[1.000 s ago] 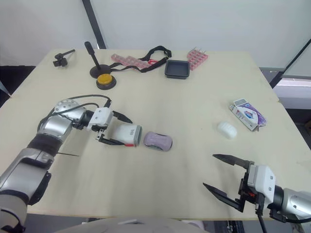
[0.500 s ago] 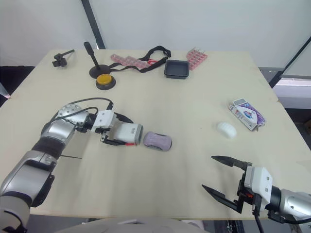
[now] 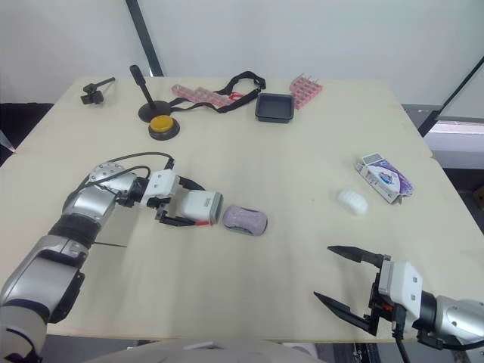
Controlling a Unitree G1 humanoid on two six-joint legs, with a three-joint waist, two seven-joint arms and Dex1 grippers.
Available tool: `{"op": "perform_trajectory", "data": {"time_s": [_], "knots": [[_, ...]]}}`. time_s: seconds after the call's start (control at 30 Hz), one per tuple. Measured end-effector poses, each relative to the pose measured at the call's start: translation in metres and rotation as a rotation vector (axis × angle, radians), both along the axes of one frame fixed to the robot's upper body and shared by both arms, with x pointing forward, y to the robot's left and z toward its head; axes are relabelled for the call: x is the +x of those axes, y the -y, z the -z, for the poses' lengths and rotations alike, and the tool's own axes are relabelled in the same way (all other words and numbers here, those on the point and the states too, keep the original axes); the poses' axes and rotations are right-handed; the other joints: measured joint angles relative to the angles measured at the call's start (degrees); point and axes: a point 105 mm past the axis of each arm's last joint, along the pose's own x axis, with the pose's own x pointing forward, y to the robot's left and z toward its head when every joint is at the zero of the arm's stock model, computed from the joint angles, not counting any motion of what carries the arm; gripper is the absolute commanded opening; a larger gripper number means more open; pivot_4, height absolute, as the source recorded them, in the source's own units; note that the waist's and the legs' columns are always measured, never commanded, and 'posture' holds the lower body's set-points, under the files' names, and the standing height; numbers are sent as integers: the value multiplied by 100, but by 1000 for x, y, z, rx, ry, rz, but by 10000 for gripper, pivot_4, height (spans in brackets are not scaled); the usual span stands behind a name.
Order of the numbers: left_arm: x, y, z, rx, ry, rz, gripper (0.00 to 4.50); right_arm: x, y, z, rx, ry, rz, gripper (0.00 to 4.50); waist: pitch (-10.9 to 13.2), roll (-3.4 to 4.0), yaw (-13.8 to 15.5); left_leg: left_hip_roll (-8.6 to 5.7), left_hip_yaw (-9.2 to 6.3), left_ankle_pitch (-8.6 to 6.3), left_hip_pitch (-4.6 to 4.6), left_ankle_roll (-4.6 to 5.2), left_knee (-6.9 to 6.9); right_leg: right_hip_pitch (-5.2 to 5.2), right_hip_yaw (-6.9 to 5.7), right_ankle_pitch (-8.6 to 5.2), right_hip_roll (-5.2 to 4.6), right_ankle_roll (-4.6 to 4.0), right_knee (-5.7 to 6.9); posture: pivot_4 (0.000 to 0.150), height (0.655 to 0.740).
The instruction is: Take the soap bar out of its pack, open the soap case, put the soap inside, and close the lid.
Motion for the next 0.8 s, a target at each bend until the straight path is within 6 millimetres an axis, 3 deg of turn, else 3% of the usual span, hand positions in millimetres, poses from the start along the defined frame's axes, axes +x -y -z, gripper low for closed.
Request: {"op": "perform_trajectory", "data": {"time_s": [0.63,0.77,0.8], "knots": [[-2,4,6,-9,-3,16,45000,-1,2,1,-15,-5,-14,44682,0,0,-11,0,0,0,0,0,-2,0,1,0,0,0,-4,1500,7291],[-2,4,6,-7,-9,23,34756,-1,2,1,-16,-2,-18,45000,1,0,-11,0,0,-1,0,0,-2,0,1,0,0,0,-5,1500,7291],[-2,3,6,-6,-12,23,34760,-2,1,1,-16,-3,-20,45000,1,0,-11,0,-1,0,0,0,-3,0,1,0,0,0,-5,1500,7291]]}}
